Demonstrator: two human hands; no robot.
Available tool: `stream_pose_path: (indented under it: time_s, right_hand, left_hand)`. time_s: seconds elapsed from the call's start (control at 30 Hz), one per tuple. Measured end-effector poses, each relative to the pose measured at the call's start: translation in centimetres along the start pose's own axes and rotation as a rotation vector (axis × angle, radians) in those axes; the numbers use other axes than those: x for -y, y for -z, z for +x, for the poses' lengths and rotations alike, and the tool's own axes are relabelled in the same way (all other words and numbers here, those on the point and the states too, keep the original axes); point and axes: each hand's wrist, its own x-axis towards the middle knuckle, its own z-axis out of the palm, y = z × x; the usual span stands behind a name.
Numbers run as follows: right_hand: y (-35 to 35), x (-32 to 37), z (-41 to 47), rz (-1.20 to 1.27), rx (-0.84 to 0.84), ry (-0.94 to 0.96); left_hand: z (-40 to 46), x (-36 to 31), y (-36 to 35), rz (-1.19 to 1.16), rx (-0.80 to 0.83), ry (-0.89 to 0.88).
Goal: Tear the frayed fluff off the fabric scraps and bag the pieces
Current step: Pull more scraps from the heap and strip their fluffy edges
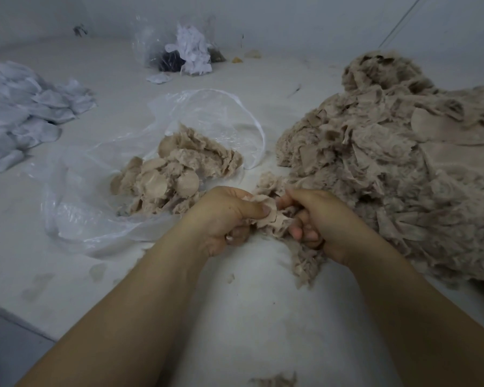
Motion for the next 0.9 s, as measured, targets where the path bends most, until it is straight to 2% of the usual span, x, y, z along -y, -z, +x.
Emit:
stream_pose_path:
  time_s: [0.1, 0.2, 0.27, 0.4, 0.57, 0.7, 0.8, 0.9]
  right_hand:
    - [0.0, 0.0, -0.3, -0.052, 0.065, 0.056]
    - [-0.2, -0.2, -0.2, -0.060, 0.003, 0.075]
    - [-0.1, -0.3, 0.0, -0.019, -0.020, 0.052]
    - [-0.2, -0.1, -0.1, 0.059, 0.005, 0.043]
    - [-0.3, 0.0, -0.5, -0.086, 0.110, 0.104]
    - [-0.4, -0.3, -0.4, -0.047, 0.068, 0.109]
    - [-0.4, -0.2, -0.4, -0.020, 0.073, 0.081]
    - [-0.4, -0.1, -0.4, -0.007, 0.079, 0.069]
  left_hand:
    - [0.2, -0.6, -0.3, 0.105, 0.053, 0.019]
    - [0.3, -1.0, -0.5, 0.153, 0.074, 0.026]
    - [0.4, -1.1, -0.4, 0.080, 0.059, -0.008]
    - [0.6, -0.4, 0.3, -0.114, -0.087, -0.107]
    - [0.2, 0.2, -0.1, -0.005, -0.004, -0.076]
    - [0.3, 0.4, -0.6, -0.107, -0.071, -0.096]
    - [0.5, 0.6, -0.3, -0.255, -0.199, -0.191]
    - [0.3, 0.7, 0.0, -0.231, -0.290, -0.265]
